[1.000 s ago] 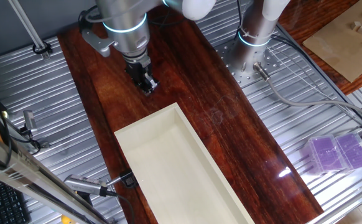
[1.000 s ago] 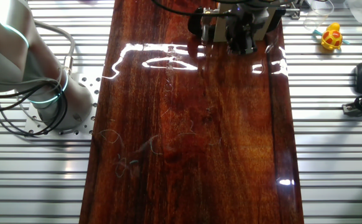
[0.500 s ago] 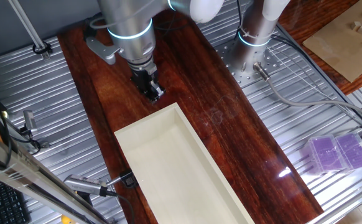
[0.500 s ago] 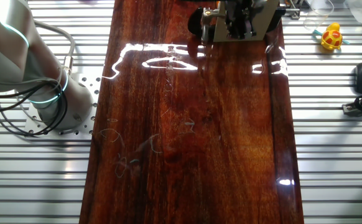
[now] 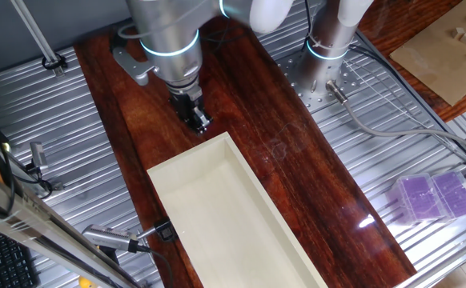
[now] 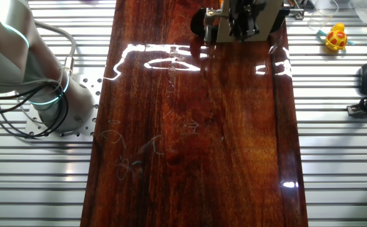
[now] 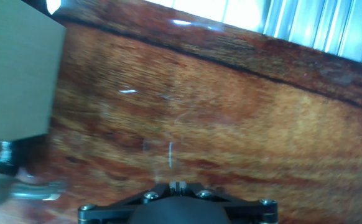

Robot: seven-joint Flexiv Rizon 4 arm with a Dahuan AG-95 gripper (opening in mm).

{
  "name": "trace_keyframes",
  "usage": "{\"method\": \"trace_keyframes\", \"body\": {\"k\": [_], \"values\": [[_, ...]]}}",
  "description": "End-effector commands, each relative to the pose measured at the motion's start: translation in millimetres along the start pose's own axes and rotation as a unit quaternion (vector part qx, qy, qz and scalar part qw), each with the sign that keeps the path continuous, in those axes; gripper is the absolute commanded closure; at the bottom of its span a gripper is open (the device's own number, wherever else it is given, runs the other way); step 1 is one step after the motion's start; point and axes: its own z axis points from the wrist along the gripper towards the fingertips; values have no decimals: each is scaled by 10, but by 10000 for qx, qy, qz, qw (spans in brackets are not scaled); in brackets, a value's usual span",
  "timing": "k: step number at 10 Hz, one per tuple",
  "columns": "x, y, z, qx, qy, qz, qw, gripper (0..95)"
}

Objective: Turn off the water tap

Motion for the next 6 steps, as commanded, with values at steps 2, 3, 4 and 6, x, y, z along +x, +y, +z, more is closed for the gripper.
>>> {"method": "trace_keyframes", "body": {"k": [2, 3, 4, 6], "values": [[-44, 64, -33, -223, -56, 17, 9997, 570], [-66, 109, -52, -224, -55, 66, 9997, 570], [-122, 186, -57, -220, -48, 168, 9996, 570], [-186, 253, -34, -236, -60, 252, 9994, 570]]}}
